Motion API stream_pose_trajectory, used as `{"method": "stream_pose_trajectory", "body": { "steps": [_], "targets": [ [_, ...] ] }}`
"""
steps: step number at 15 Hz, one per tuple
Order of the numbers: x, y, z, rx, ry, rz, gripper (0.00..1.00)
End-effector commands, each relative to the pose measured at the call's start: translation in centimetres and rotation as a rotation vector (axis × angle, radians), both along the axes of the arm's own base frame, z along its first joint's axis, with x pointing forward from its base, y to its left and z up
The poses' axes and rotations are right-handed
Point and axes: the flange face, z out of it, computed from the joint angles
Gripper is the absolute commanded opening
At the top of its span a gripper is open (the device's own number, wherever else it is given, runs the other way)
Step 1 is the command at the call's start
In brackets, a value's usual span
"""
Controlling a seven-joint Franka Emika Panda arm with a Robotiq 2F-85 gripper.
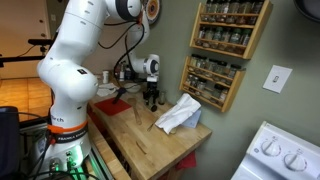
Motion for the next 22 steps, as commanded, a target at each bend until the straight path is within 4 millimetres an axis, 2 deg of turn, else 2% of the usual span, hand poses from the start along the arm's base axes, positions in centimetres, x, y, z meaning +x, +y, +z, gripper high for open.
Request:
{"method": "stream_pose_trajectory", "body": {
  "steps": [1, 8, 12, 13, 14, 15, 20, 22],
  "targets": [
    [-0.4, -2.2, 0.4, 0.059, -0.037, 0.0, 0.98],
    [-1.0, -8.6, -1.0, 0.245, -0.129, 0.035, 1.0],
    [-1.6, -11.1, -1.5, 0.338, -0.135, 0.061, 1.0],
    [-1.6, -11.4, -1.5, 0.368, -0.134, 0.068, 0.83],
    [-1.6, -11.6, -1.5, 0.399, -0.137, 0.067, 0.74],
    [-1.6, -11.7, -1.5, 0.428, -0.143, 0.072, 0.73],
    [-1.9, -12.4, -1.9, 0.553, -0.157, 0.051, 0.33],
    [-2.3, -12.7, -1.7, 0.574, -0.157, 0.029, 0.3]
  ]
}}
